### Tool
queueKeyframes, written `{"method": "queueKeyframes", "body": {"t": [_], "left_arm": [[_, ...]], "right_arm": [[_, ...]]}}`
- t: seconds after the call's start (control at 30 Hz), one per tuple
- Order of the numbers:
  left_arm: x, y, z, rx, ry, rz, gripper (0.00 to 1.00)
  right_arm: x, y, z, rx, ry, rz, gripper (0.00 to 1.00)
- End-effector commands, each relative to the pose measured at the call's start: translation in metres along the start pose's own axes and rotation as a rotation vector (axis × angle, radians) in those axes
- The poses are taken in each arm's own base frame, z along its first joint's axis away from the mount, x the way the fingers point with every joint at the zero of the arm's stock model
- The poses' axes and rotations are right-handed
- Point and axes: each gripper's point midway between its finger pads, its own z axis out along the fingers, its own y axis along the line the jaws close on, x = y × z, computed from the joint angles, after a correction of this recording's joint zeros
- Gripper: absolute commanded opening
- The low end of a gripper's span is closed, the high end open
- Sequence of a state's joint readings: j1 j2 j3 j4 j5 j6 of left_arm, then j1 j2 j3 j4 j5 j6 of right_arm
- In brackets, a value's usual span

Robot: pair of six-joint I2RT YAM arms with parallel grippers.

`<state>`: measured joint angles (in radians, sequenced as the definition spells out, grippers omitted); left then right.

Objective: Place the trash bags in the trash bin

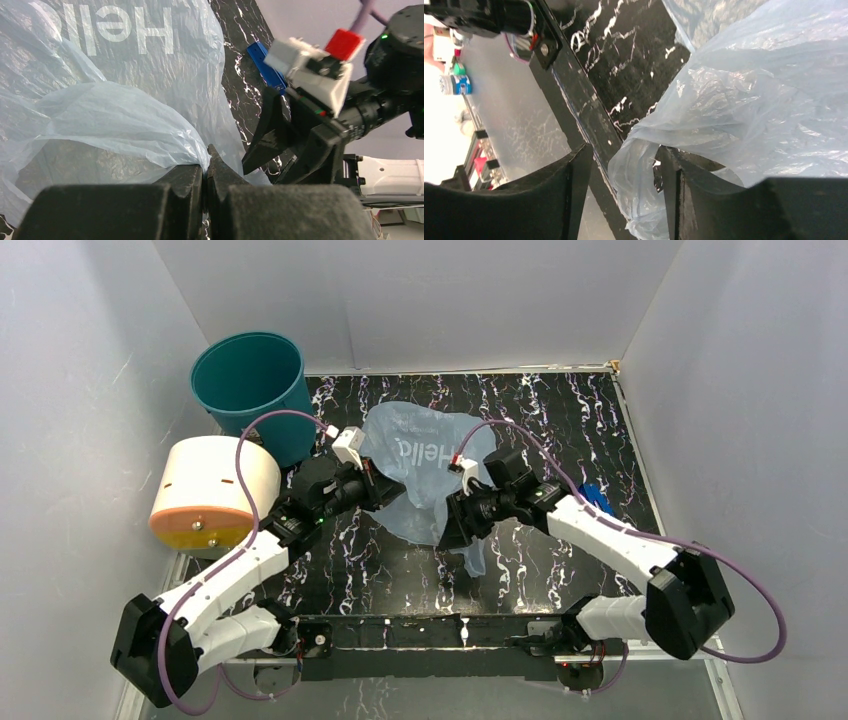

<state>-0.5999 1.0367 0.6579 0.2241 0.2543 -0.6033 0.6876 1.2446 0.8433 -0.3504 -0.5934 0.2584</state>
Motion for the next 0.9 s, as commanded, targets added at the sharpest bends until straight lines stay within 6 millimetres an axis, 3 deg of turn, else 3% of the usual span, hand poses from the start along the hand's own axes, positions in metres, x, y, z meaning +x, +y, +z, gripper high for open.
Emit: {"method": "queueKeyframes", "body": {"t": [0.0, 0.13, 0.27, 0.3, 0.4, 0.53, 0.6, 0.7, 0.8, 0.87], "left_arm": [[-0.004, -0.006, 0.000, 0.020, -0.010, 0.011, 0.00], [-0.001, -0.003, -0.003, 0.011, -0.011, 0.011, 0.00], [-0.003, -0.006, -0.007, 0.023, -0.028, 0.008, 0.00], [-0.003, -0.006, -0.008, 0.019, -0.028, 0.011, 0.00], [-0.003, -0.003, -0.008, 0.006, -0.028, 0.018, 0.00], [-0.003, -0.004, -0.006, 0.012, -0.019, 0.019, 0.00], [-0.003, -0.004, -0.006, 0.011, -0.022, 0.019, 0.00], [-0.003, -0.004, -0.007, 0.008, -0.022, 0.017, 0.00], [-0.003, -0.003, -0.008, 0.005, -0.025, 0.018, 0.00], [-0.004, -0.003, -0.009, 0.002, -0.027, 0.019, 0.00]], "right_arm": [[0.023, 0.008, 0.007, -0.046, 0.118, 0.040, 0.65], [0.030, -0.022, 0.016, 0.273, 0.052, -0.130, 0.74], [0.010, -0.041, -0.007, 0.502, -0.145, -0.241, 0.78], [0.007, -0.038, -0.010, 0.507, -0.191, -0.300, 0.79], [0.025, -0.024, -0.002, 0.416, -0.206, -0.522, 0.81], [0.036, -0.026, 0.004, 0.437, -0.187, -0.610, 0.80], [0.045, -0.027, 0.009, 0.436, -0.127, -0.680, 0.73], [0.041, -0.033, 0.008, 0.527, -0.108, -0.734, 0.59], [0.028, -0.044, -0.002, 0.651, -0.144, -0.759, 0.35], [0.011, -0.038, -0.011, 0.685, -0.224, -0.715, 0.22]]}}
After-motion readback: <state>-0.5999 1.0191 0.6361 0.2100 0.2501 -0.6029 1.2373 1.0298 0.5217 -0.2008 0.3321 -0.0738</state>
